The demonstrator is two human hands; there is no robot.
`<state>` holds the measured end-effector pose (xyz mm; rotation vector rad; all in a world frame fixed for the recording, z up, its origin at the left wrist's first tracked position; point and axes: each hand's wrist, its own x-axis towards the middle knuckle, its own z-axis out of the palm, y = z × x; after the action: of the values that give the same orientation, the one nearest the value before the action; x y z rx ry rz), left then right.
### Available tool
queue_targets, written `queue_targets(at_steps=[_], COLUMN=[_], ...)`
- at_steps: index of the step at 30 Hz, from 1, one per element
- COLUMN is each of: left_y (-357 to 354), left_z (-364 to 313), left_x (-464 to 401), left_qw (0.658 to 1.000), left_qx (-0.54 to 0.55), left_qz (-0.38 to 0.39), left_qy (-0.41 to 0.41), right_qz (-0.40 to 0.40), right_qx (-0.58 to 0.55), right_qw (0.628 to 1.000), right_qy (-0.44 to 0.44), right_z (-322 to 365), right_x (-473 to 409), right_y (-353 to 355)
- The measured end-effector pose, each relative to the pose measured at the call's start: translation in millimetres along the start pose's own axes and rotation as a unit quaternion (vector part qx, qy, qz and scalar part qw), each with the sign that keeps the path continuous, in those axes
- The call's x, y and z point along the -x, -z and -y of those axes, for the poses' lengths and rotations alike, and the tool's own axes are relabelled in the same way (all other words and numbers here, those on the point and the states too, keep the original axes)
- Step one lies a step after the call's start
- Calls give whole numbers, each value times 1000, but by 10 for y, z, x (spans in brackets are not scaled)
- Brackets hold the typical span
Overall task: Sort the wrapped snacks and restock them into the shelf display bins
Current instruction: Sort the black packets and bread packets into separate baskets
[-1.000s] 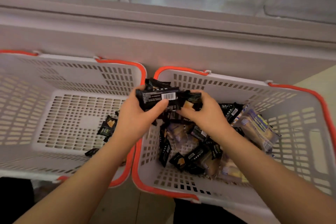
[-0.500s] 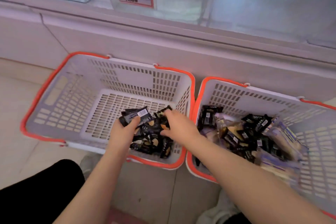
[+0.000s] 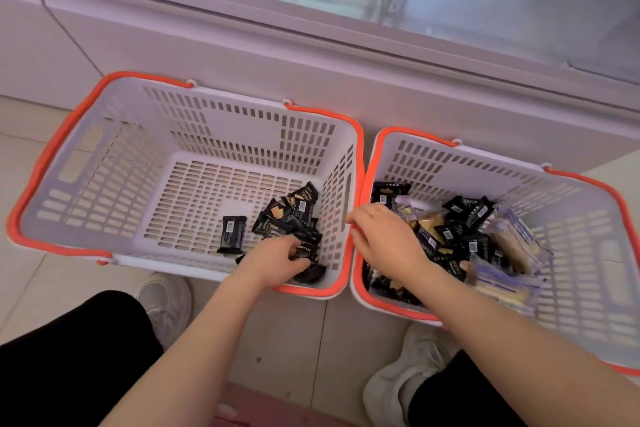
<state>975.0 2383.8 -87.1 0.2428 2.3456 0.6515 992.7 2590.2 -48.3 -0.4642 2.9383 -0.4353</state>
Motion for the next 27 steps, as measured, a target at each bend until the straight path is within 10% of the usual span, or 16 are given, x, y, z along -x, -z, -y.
queue_targets(at_steps=[5, 9, 13, 20, 27], left_y=[-67, -76, -303, -923, -1429], left_z=[-769, -1091, -1374, -1561, -1572], left_x=[117, 155, -152, -780, -1047], left_qw=[962, 939, 957, 897, 899], left_qx=[73, 20, -132, -379, -334], left_qz=[-171, -146, -6, 165, 265], left_qy=[-199, -312, -260, -155, -98], right_qz=[2, 180, 344, 368, 364], right_qx=[-25, 13, 75, 43, 29], right_qw=[997, 980, 931, 924, 929], right_qy=[-67, -89, -92, -93, -56], right_z=[-517, -900, -1379, -1797, -1885], right_x=[177, 259, 574, 748, 626], right_y=[89, 208, 179, -400, -993])
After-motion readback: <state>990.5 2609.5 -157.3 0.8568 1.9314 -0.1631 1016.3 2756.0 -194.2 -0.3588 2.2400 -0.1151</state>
